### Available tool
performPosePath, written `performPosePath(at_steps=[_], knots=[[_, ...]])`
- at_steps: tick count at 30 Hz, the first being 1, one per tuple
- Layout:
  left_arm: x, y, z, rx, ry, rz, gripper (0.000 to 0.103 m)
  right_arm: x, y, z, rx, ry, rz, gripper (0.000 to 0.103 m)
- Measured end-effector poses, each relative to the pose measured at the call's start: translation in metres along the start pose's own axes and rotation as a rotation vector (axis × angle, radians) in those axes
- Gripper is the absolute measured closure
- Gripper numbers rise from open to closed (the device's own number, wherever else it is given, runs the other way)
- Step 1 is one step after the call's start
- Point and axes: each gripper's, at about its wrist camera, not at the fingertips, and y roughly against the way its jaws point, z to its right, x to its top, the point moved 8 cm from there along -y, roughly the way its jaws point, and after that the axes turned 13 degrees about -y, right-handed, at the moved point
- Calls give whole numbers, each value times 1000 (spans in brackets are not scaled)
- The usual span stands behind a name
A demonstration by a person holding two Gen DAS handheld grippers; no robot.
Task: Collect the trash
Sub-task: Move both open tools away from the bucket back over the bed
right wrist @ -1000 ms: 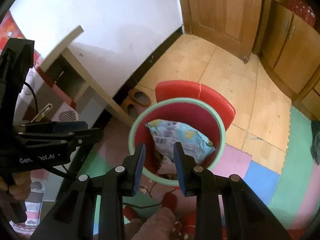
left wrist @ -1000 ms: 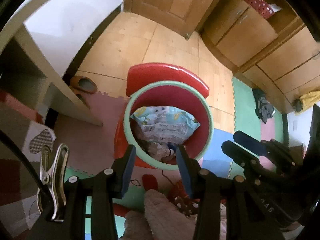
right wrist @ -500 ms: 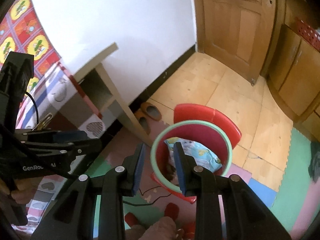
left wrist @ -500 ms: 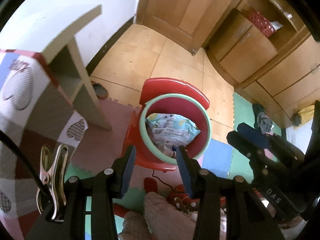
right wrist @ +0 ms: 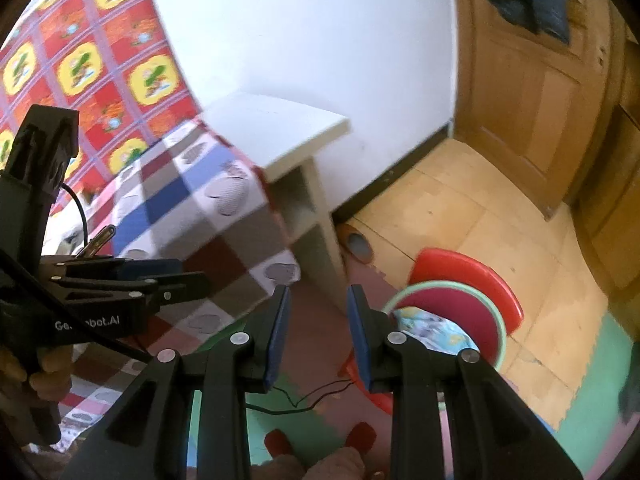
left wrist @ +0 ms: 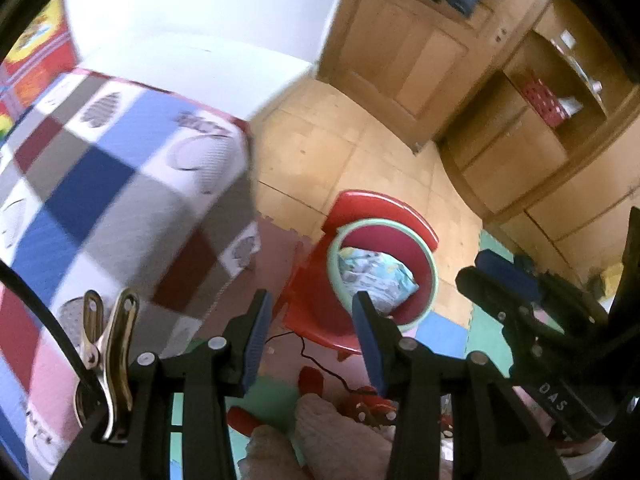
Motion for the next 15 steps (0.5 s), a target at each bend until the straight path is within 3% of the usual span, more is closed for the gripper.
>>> performPosePath(at_steps=[15], knots=[[-50, 80, -100, 138, 191, 63, 59, -5, -3, -116, 133, 159, -23, 73]])
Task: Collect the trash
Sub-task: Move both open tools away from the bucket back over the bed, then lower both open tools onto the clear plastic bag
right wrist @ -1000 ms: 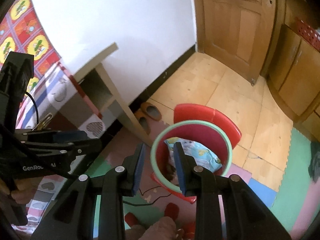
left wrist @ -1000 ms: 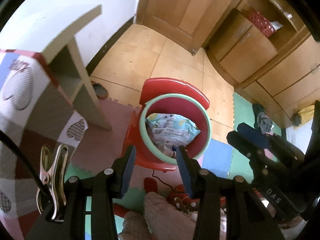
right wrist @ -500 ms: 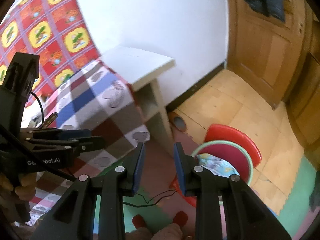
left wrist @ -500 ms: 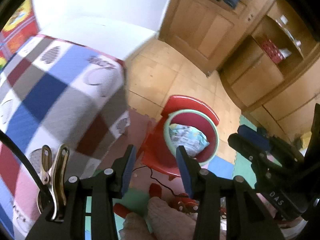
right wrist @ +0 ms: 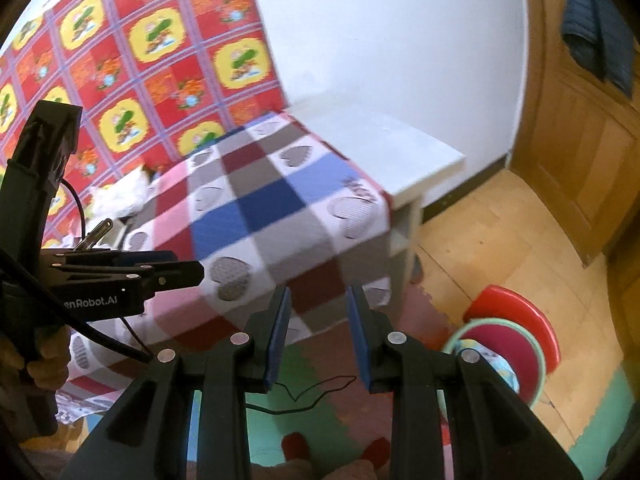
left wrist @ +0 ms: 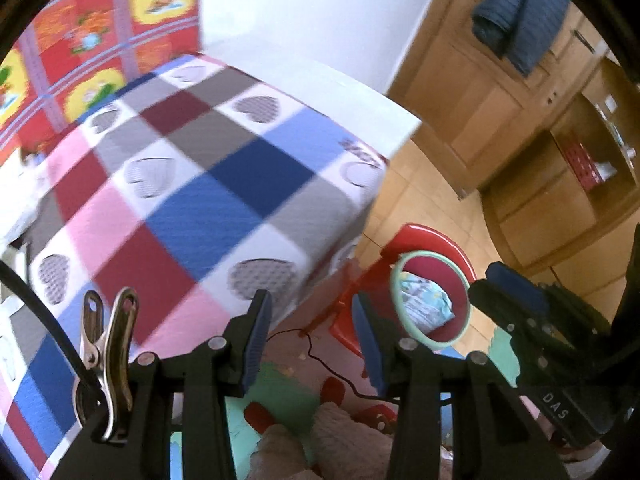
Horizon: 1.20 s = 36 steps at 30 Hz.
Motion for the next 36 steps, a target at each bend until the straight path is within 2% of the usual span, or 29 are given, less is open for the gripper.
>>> performPosePath(at_steps=[7, 17, 25, 36], knots=[[-14, 40, -58, 69, 86, 37, 59, -1, -9, -57, 61, 67, -12, 73], [-51, 90, -139, 162, 210, 80, 59, -12, -33, -137, 149, 147, -45, 73], [-77, 127, -197, 240, 326, 113, 59, -7, -53, -198, 234, 235, -89, 73], [-107, 155, -276, 343, 504, 119, 59, 2, -96, -265, 337, 322, -166, 73]])
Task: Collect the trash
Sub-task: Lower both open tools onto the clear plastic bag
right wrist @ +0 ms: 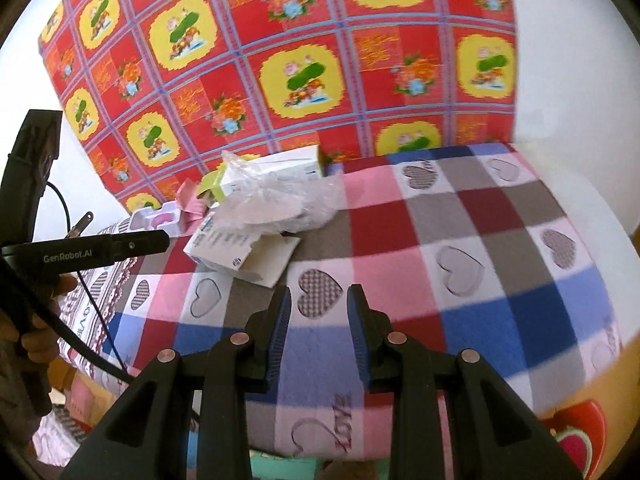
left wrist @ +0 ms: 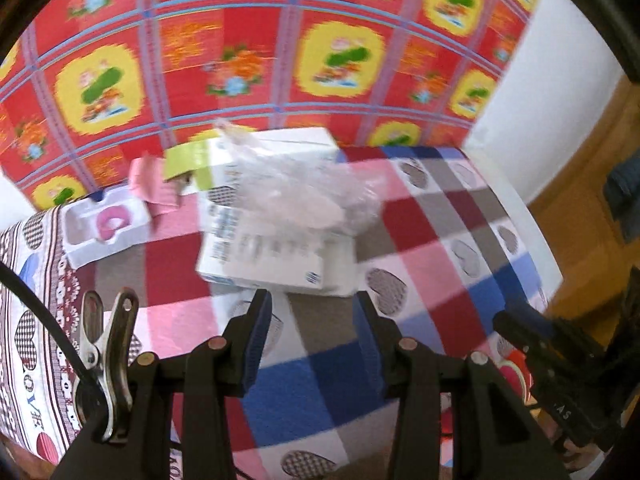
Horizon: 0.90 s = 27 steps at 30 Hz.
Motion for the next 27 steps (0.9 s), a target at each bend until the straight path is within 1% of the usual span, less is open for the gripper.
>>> performPosePath(at_steps=[2, 5, 11, 14, 15, 22, 27], knots=[[3, -4, -13, 11, 38, -5, 59, 6, -13, -8, 24, 10, -20, 72], [8, -12, -31, 24, 82, -15, 59, 15, -31, -17, 42, 28, -46, 67], [14, -29, -58, 45, 164, -31, 58, 34, -70, -29, 88, 12, -103, 65], [17, -39, -68, 29, 211, -37, 58, 40, -87, -31, 98, 15, -131, 59], [18, -41, -70, 23, 219, -37, 58, 42, -93, -31, 100, 17, -141, 57], [37, -66, -69, 8, 231, -55, 57, 55, -123, -33, 118, 16, -184, 57], [48, -89, -65, -7, 221, -88, 56, 62, -143, -31, 115, 6, -211, 57]])
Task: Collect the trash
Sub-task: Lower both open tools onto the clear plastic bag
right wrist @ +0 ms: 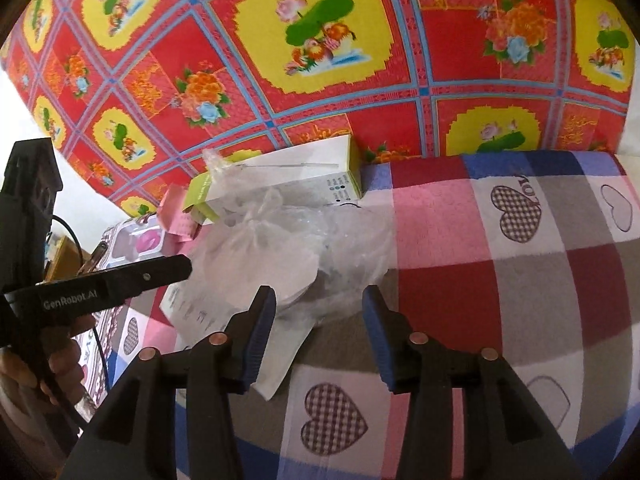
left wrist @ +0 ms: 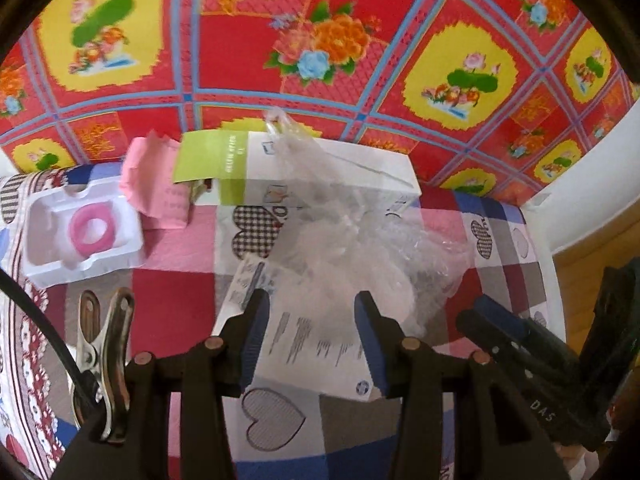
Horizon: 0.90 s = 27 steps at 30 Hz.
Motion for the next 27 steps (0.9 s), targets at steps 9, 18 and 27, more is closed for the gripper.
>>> performPosePath(at_steps=[9, 18, 27], knots=[[26, -40, 6, 28, -82, -53, 53, 8, -28, 10, 1, -23, -52, 57], [33, -74, 10, 27, -128, -115, 52, 11, -47, 16, -12, -26, -75, 57], [32, -93, 7, -21, -68, -155, 32, 14, -53, 21, -4, -25, -78, 57]])
